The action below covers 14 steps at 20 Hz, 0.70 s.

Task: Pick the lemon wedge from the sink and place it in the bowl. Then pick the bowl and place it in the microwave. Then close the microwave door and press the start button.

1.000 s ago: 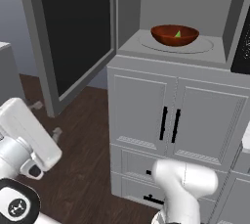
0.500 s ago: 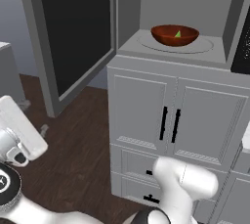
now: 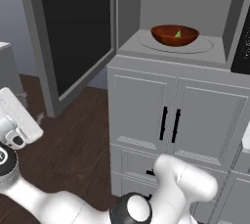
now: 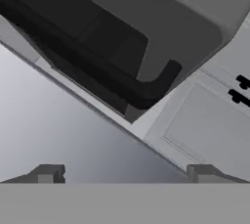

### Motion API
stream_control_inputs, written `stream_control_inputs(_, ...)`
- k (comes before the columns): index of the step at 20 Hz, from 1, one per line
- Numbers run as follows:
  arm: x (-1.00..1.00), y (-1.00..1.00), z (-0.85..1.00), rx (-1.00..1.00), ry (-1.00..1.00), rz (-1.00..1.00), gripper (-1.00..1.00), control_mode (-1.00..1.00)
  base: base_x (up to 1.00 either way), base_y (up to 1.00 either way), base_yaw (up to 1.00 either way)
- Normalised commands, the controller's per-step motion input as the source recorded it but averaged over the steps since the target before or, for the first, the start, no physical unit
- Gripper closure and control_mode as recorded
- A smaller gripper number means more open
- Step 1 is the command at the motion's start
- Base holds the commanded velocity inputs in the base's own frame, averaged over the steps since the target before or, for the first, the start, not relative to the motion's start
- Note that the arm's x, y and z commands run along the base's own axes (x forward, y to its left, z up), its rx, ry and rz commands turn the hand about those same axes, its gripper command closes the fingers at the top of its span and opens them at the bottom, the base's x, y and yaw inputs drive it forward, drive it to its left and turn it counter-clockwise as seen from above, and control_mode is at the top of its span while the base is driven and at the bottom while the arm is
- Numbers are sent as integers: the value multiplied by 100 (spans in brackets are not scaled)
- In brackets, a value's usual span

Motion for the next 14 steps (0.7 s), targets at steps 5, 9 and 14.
stream_control_inputs(5,49,-43,6,5,-1,0,-100,-100,0,0,0)
stream_control_inputs(9,0,-73,33,10,-13,0,-100,-100,0,0,0)
stream_control_inputs(14,-11,-98,44,14,-20,0,-100,-100,0,0,0)
